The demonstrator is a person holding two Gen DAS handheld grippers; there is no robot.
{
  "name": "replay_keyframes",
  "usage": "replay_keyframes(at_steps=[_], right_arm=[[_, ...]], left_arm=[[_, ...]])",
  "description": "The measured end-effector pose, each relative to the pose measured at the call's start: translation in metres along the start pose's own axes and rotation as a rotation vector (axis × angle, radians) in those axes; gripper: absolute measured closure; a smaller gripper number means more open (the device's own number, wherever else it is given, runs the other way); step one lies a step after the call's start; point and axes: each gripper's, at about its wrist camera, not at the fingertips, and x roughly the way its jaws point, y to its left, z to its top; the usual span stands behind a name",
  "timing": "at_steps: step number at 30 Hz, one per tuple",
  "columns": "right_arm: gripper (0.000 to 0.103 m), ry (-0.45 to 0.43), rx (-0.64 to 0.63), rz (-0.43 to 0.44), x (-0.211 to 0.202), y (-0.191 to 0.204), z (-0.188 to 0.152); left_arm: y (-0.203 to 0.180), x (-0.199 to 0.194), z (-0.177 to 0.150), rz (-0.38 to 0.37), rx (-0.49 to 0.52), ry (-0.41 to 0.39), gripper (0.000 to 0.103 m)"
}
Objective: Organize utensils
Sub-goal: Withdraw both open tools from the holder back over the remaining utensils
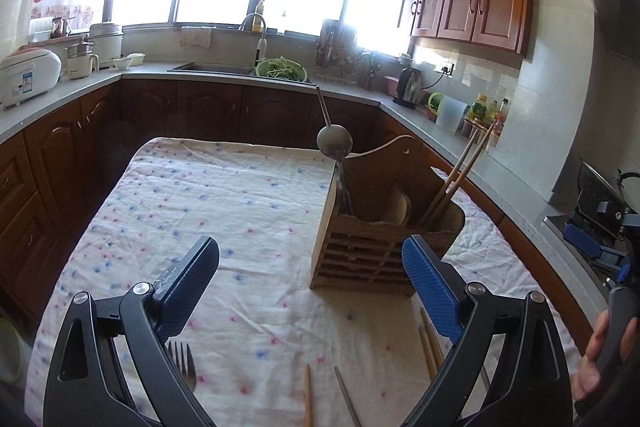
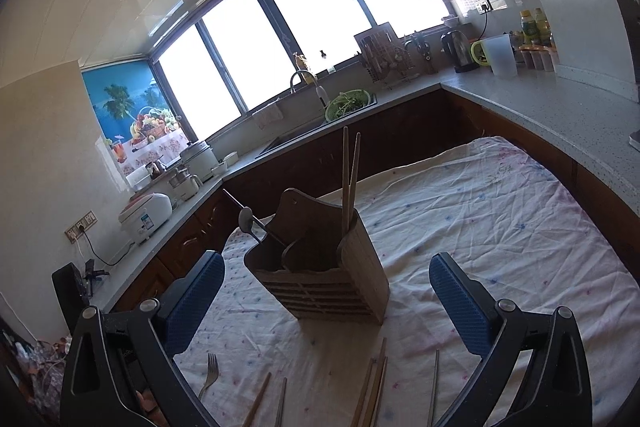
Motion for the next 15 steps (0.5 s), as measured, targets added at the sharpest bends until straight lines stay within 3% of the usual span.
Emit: replay_keyframes(at_steps=[15], right_arm=[[0.000, 0.061, -0.030, -0.059, -0.030, 0.000, -0.047]], left_arm=[[0.013, -0.038, -0.047, 0.028, -0.038, 0.087, 0.006]])
